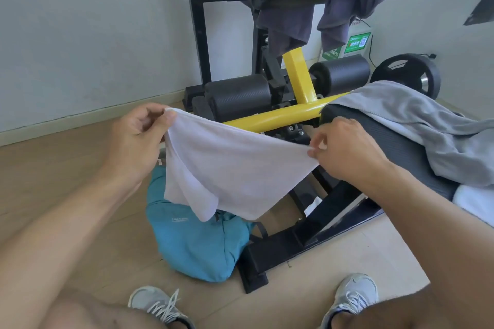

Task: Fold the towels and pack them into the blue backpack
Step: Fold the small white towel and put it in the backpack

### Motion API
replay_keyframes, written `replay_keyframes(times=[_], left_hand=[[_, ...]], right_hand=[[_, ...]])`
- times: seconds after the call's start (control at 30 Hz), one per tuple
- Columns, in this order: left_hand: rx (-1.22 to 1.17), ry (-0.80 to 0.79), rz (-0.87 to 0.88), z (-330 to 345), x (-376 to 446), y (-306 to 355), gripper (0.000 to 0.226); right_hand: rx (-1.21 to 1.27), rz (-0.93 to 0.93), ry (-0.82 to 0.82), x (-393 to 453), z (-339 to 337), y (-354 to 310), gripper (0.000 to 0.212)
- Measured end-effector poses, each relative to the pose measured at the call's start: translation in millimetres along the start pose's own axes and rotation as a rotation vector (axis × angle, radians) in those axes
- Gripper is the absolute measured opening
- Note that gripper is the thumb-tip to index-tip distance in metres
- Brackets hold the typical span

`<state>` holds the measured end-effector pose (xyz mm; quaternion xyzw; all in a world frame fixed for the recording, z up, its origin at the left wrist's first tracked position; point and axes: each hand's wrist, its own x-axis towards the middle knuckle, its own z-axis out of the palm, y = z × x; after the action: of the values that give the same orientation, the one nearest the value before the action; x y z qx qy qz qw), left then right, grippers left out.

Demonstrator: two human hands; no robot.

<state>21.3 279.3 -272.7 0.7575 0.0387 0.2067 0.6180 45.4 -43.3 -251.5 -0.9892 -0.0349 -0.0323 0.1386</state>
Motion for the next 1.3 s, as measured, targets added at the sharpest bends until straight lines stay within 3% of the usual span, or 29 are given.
replay_keyframes(times=[0.1, 0.17, 0.3, 0.4, 0.47, 0.53, 0.63, 0.9, 1.03, 1.2, 1.3], left_hand=[[0.138, -0.149, -0.106, -9.8, 3.5, -11.5, 0.017], [0.200, -0.238, -0.180, -13.9, 1.3, -18.4, 0.006], [0.110, -0.174, -0.207, -12.4, 0.9, -14.9, 0.006], [0.061, -0.127, -0.179, -10.5, 3.1, -9.9, 0.027], [0.055, -0.109, -0.189, -9.7, 3.2, -10.1, 0.025], [0.001, -0.122, -0.251, -8.4, 2.6, -11.0, 0.016], [-0.140, -0.151, -0.390, -0.9, -1.8, -10.4, 0.021], [-0.144, -0.042, -0.362, 16.0, -14.2, 4.2, 0.014], [-0.154, -0.146, -0.379, 31.9, -29.6, 14.7, 0.004], [-0.046, -0.295, -0.263, 52.8, -50.1, 22.8, 0.005], [0.015, -0.360, -0.188, 55.0, -52.8, 24.5, 0.006]], right_hand=[[0.326, 0.092, 0.122, 5.3, -3.0, 8.1, 0.006], [0.353, 0.082, 0.119, 5.9, -4.8, 10.9, 0.006], [0.408, 0.064, 0.168, 5.9, -11.2, 13.5, 0.005], [0.460, 0.060, 0.183, 7.0, -13.1, 14.4, 0.009], [0.500, 0.074, 0.178, 7.5, -11.2, 14.6, 0.012], [0.586, 0.118, 0.141, 7.8, -8.3, 14.4, 0.013], [0.668, 0.167, 0.087, 7.3, -5.8, 11.5, 0.009], [0.597, 0.134, 0.030, -5.1, -7.6, -5.1, 0.017], [0.725, 0.055, -0.050, -24.4, -1.6, -30.8, 0.020], [0.785, -0.119, -0.274, -47.6, -0.3, -56.2, 0.010], [0.632, -0.244, -0.411, -54.1, -3.9, -57.2, 0.034]])
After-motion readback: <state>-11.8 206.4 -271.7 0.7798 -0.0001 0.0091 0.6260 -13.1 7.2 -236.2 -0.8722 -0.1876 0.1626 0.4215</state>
